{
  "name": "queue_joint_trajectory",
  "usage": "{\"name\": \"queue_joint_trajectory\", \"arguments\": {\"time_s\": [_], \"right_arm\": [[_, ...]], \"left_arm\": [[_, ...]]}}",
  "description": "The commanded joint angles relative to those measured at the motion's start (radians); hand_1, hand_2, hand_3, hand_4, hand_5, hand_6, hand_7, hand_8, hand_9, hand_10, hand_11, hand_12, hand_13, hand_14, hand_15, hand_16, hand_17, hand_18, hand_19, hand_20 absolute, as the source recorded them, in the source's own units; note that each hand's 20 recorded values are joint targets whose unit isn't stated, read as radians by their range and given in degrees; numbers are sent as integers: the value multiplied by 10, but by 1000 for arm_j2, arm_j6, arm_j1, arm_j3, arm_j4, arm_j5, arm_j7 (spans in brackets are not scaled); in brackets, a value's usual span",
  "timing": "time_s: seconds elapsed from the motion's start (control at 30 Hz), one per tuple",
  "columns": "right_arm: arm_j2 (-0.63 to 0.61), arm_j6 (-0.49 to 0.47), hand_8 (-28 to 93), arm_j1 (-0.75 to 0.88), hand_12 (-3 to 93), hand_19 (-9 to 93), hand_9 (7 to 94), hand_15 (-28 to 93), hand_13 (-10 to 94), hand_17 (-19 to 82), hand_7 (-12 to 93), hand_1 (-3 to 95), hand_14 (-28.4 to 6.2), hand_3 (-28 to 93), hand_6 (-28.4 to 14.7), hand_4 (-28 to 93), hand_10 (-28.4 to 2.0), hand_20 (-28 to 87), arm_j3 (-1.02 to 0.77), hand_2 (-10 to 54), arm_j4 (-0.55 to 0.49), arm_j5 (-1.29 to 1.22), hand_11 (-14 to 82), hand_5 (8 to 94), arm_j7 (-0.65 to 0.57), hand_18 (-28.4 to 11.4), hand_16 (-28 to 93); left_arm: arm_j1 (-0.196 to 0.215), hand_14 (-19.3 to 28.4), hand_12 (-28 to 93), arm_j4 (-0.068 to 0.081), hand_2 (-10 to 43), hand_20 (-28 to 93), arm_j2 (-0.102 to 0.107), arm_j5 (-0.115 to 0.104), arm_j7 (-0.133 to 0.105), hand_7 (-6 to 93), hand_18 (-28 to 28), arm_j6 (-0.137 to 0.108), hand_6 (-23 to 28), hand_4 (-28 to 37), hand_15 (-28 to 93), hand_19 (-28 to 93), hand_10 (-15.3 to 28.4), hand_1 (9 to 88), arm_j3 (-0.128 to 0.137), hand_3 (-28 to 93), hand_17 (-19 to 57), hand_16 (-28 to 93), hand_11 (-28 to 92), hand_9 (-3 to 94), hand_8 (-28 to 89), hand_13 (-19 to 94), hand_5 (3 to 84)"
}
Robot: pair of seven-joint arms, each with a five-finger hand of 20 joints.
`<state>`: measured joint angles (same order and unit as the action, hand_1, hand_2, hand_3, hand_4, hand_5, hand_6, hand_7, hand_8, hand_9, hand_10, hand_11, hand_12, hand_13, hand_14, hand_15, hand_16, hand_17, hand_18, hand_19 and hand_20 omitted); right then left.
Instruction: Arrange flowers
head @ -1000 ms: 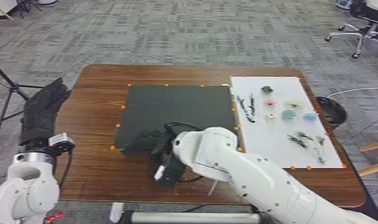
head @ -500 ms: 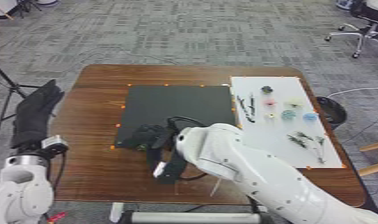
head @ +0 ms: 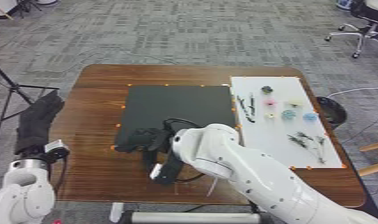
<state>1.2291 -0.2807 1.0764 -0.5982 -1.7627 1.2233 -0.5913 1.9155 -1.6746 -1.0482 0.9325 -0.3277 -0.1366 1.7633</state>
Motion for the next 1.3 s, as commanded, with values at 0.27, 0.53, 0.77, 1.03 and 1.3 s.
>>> {"name": "queue_joint_trajectory", "arguments": {"time_s": [0.27, 0.53, 0.77, 1.03, 1.3], "right_arm": [[62, -43, -59, -22, 47, 890, 414, 440, 872, 498, 17, 225, -86, 543, -94, -94, -138, 409, -17, 105, 103, 97, 40, 476, 17, -199, 294], [91, 0, -59, -39, 46, 889, 408, 440, 870, 497, 15, 223, -85, 549, -96, -94, -139, 409, -27, 105, 141, 127, 38, 468, 13, -198, 294], [113, 47, -59, -60, 46, 889, 406, 440, 869, 497, 15, 225, -85, 552, -96, -94, -138, 409, -32, 104, 158, 153, 38, 467, 15, -199, 294], [112, 59, -59, -80, 46, 889, 403, 441, 868, 497, 14, 225, -85, 553, -98, -94, -138, 409, -41, 103, 172, 153, 37, 465, 14, -198, 292], [-30, 72, -59, -81, 46, 889, 403, 442, 869, 497, 14, 226, -87, 553, -98, -94, -138, 409, -52, 102, 13, 69, 37, 464, 31, -199, 291]], "left_arm": [[-28, 135, 92, -1, 81, 139, -16, -6, 0, 108, 100, 16, 18, -283, 105, 31, 120, 182, -21, 732, 20, 21, 129, 387, -76, 336, 414], [-19, 135, 93, -11, 79, 139, -19, -10, -6, 108, 99, 20, 18, -283, 104, 30, 120, 182, -21, 733, 20, 22, 129, 386, -75, 335, 413], [-23, 135, 95, -8, 78, 139, -20, -10, -3, 108, 99, 24, 18, -283, 102, 29, 121, 181, -30, 733, 20, 23, 130, 386, -75, 335, 413], [-18, 136, 95, -13, 76, 139, -26, -4, -3, 106, 100, 48, 18, -283, 103, 30, 121, 181, -22, 734, 18, 24, 127, 386, -74, 334, 411], [-19, 136, 96, -24, 74, 139, -17, -9, -3, 105, 99, 30, 17, -283, 103, 29, 121, 182, -32, 734, 17, 23, 127, 385, -74, 332, 411]]}}
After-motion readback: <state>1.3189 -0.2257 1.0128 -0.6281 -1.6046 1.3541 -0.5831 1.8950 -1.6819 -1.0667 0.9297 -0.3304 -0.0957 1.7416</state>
